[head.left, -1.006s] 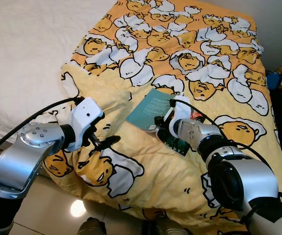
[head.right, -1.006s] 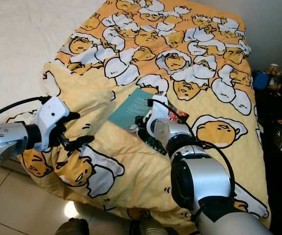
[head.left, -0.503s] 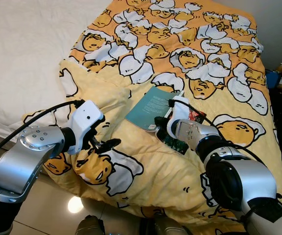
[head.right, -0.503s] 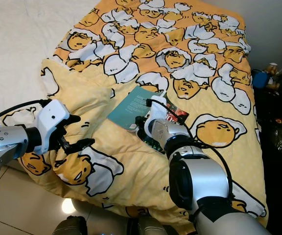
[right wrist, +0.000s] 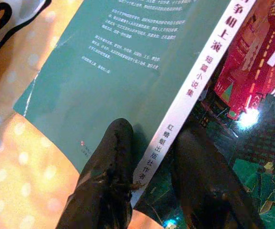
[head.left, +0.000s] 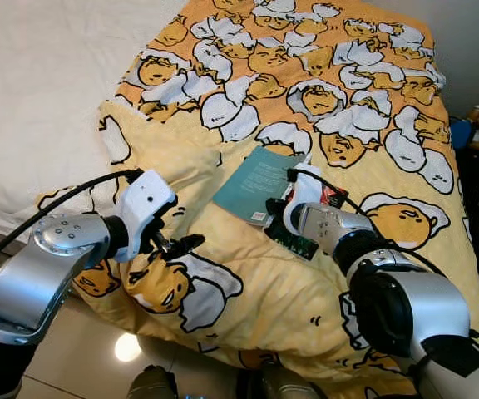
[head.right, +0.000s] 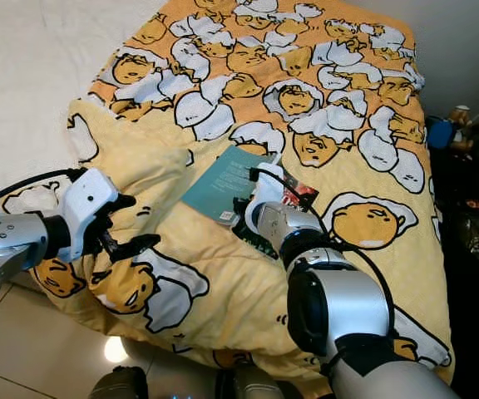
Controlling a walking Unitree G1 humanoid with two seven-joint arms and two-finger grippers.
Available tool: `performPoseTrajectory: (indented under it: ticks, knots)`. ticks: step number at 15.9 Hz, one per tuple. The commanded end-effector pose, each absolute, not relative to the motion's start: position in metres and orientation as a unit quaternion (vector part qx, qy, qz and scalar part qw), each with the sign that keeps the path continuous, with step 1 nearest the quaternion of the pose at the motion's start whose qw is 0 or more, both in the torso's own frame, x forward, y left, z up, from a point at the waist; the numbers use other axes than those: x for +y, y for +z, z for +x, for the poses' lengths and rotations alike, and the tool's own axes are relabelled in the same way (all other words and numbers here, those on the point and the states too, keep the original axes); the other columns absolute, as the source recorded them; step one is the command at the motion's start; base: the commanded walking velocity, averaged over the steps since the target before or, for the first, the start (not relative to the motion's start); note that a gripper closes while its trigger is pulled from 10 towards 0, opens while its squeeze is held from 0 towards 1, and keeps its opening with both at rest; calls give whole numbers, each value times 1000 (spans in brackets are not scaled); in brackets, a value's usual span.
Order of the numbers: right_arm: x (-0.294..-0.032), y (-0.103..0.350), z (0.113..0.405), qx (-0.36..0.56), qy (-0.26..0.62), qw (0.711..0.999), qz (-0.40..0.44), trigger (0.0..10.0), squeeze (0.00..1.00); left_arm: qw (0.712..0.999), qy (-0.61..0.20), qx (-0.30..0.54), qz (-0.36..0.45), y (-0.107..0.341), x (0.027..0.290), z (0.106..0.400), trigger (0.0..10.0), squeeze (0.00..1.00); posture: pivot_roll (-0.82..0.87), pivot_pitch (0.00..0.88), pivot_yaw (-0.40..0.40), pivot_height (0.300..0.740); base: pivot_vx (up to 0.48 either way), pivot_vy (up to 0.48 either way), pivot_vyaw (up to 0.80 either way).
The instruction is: Clean up the room
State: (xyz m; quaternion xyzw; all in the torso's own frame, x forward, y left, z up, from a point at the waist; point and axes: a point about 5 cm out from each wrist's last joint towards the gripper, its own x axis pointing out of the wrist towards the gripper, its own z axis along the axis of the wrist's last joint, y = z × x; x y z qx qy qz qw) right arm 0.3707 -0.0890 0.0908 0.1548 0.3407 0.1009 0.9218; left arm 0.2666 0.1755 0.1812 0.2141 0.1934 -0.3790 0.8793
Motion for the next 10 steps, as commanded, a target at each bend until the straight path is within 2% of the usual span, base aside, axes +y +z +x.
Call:
performPoseTrajectory:
  ticks: [1,5,10]
  knots:
    - [-89,87,368,353,98,916,165,0,0,876,-386,190,217,182,172,264,10000,1000,78,171,-157,740,0,0,0]
    - [-90,86,368,354,96,915,168,0,0,876,-387,189,218,182,171,265,10000,1000,77,168,-150,740,0,0,0]
    - [-100,92,373,337,70,912,224,0,0,876,-390,183,217,182,167,267,10000,1000,69,143,-135,740,0,0,0]
